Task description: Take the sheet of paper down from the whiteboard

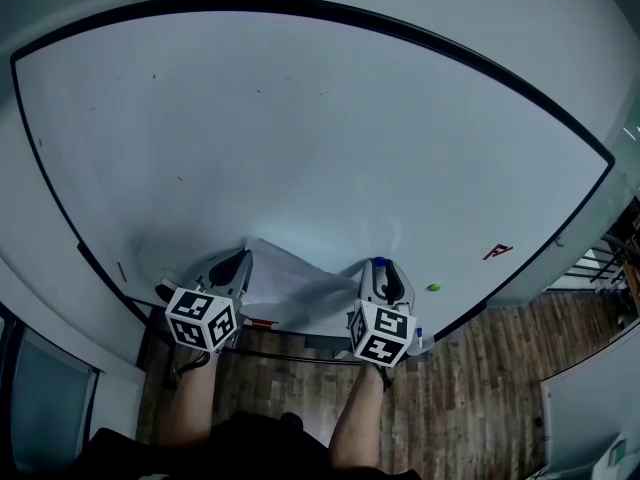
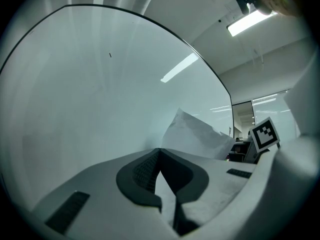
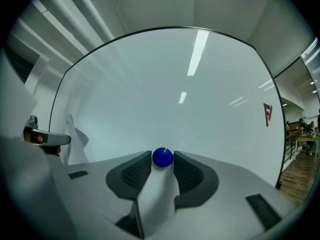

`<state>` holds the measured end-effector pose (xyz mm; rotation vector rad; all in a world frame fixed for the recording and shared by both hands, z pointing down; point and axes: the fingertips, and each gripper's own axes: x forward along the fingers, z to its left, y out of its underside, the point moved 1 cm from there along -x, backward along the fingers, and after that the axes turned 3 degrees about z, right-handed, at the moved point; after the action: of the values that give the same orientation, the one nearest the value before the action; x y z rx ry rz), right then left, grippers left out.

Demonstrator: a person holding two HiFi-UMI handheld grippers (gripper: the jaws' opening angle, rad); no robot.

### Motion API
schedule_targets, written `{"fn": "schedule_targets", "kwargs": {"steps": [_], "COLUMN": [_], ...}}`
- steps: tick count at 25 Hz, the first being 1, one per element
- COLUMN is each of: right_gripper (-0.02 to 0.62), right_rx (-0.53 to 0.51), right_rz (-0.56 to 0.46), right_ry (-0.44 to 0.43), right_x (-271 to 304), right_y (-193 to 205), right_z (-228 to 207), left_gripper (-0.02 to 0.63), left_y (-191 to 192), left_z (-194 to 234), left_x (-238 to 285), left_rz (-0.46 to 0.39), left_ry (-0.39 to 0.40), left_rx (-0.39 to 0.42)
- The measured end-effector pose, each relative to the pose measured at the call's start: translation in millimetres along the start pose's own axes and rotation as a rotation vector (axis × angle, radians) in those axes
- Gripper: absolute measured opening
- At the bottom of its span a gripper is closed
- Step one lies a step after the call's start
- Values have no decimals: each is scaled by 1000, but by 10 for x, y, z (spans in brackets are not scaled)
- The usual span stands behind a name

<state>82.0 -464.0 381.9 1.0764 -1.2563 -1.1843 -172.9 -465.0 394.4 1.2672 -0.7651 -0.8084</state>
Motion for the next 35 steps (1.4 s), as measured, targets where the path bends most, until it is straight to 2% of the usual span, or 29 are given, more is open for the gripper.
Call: {"fn": "schedule_targets", "kwargs": {"steps": [16,22,28,35], "right_gripper": [143,137,109,61], "right_rx": [55,74,76,68], "right_rz": [38,31,45,67], "right_ry": [-14,-114,-208,-270], "right_x": [-416,-609,-860,-1150], "right_y": [396,457,580,868], "right_z": [116,62,-130,-275], "left_gripper": [20,20,20,20], "left_y": [262,355,498,763], "left_z": [-1,-208,-635,-969], "left_x": [-233,-421,-603,-845], "left_rz": [51,51,65,87], "left_ry": [11,-51,-127,-191], "left_rx": [7,5,-4,-36]}}
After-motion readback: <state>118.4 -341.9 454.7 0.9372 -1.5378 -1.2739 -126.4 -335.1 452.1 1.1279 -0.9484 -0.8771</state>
